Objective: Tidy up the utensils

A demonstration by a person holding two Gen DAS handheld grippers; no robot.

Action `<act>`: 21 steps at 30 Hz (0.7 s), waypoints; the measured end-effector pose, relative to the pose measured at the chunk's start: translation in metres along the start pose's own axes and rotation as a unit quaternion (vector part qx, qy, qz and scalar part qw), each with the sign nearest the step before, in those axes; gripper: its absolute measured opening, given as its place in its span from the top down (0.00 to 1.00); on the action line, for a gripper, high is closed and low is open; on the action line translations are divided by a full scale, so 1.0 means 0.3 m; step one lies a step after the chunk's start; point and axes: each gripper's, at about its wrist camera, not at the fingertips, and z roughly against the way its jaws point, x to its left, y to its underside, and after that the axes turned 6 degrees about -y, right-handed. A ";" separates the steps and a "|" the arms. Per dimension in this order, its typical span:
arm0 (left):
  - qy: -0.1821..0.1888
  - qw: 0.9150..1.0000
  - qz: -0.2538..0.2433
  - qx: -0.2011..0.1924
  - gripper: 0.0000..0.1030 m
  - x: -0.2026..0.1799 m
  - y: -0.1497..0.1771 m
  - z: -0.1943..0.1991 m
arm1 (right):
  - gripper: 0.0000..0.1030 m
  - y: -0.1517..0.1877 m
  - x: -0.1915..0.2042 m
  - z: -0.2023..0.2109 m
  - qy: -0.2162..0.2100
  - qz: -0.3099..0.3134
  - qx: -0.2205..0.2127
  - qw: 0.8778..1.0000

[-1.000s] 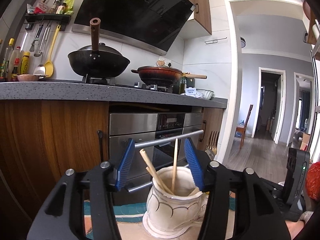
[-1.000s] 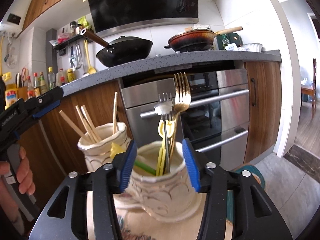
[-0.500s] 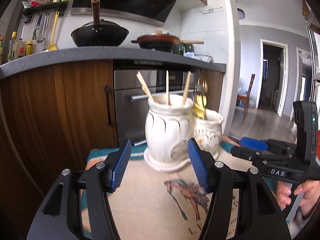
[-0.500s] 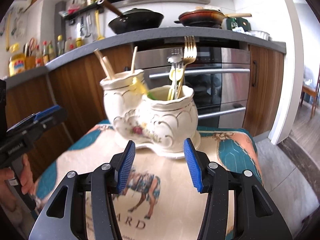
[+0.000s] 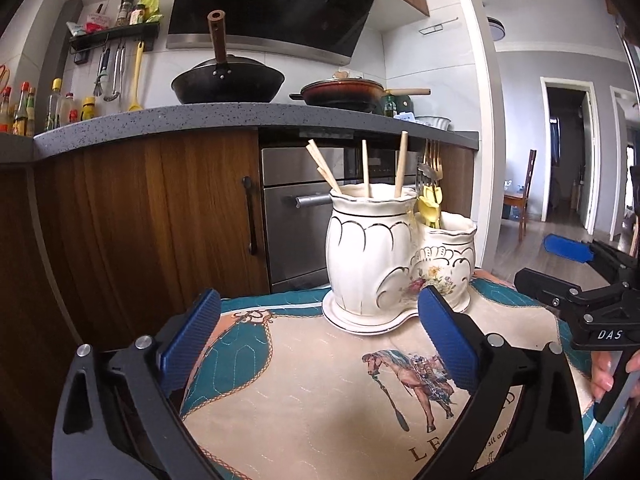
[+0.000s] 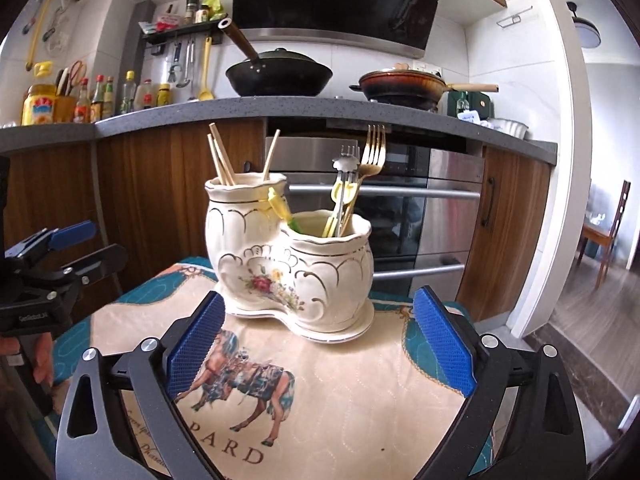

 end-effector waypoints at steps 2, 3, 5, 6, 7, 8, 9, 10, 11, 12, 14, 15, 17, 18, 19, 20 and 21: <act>-0.003 1.000 0.009 0.004 0.05 0.014 -0.004 -0.007 | 0.07 -0.001 -0.011 0.006 0.003 -0.008 -0.008 1.000; -0.005 1.000 0.010 0.005 0.05 0.017 -0.006 -0.011 | 0.06 0.001 -0.016 0.008 0.003 -0.012 -0.010 1.000; -0.005 1.000 0.008 0.006 0.05 0.015 -0.007 -0.013 | 0.06 0.002 -0.025 0.008 0.002 -0.017 -0.011 1.000; -0.006 1.000 0.002 0.005 0.05 0.008 -0.007 -0.011 | 0.06 0.002 -0.027 0.008 0.003 -0.018 -0.010 1.000; -0.005 1.000 -0.002 0.003 0.05 0.000 -0.007 -0.008 | 0.06 0.002 -0.027 0.008 0.003 -0.019 -0.010 1.000; 0.001 1.000 -0.008 0.000 0.05 -0.007 -0.007 -0.004 | 0.06 0.002 -0.026 0.008 0.004 -0.017 -0.011 1.000; 0.004 1.000 -0.010 -0.001 0.05 -0.012 -0.007 -0.004 | 0.06 0.002 -0.025 0.009 0.004 -0.016 -0.011 1.000; 0.006 1.000 -0.011 -0.001 0.05 -0.013 -0.006 -0.003 | 0.06 0.003 -0.021 0.010 0.005 -0.014 -0.012 1.000; 0.005 1.000 -0.011 0.000 0.05 -0.013 -0.006 -0.004 | 0.06 0.002 -0.018 0.011 0.007 -0.009 -0.012 1.000; 0.006 1.000 -0.009 0.000 0.05 -0.011 -0.007 -0.005 | 0.06 0.003 -0.012 0.012 0.008 -0.006 -0.012 1.000; 0.005 1.000 -0.005 0.002 0.05 -0.006 -0.008 -0.007 | 0.06 0.003 -0.005 0.012 0.008 -0.001 -0.011 1.000; 0.005 1.000 -0.004 0.002 0.05 -0.004 -0.008 -0.008 | 0.06 0.003 -0.003 0.010 0.008 0.000 -0.009 1.000; 0.006 1.000 -0.004 0.002 0.05 -0.004 -0.009 -0.008 | 0.06 0.001 -0.005 0.004 0.009 -0.001 -0.005 1.000; 0.007 1.000 -0.004 0.002 0.05 -0.004 -0.007 -0.007 | 0.06 0.001 -0.005 0.002 0.010 -0.002 -0.004 1.000; 0.008 1.000 -0.004 0.003 0.05 -0.005 -0.007 -0.008 | 0.06 0.001 -0.008 0.002 0.013 -0.004 -0.004 1.000; 0.010 1.000 -0.005 0.003 0.05 -0.006 -0.007 -0.009 | 0.05 0.001 -0.009 0.002 0.015 -0.006 -0.004 1.000; 0.011 1.000 -0.004 0.004 0.05 -0.004 -0.008 -0.010 | 0.05 0.001 -0.011 0.000 0.017 -0.007 -0.003 1.000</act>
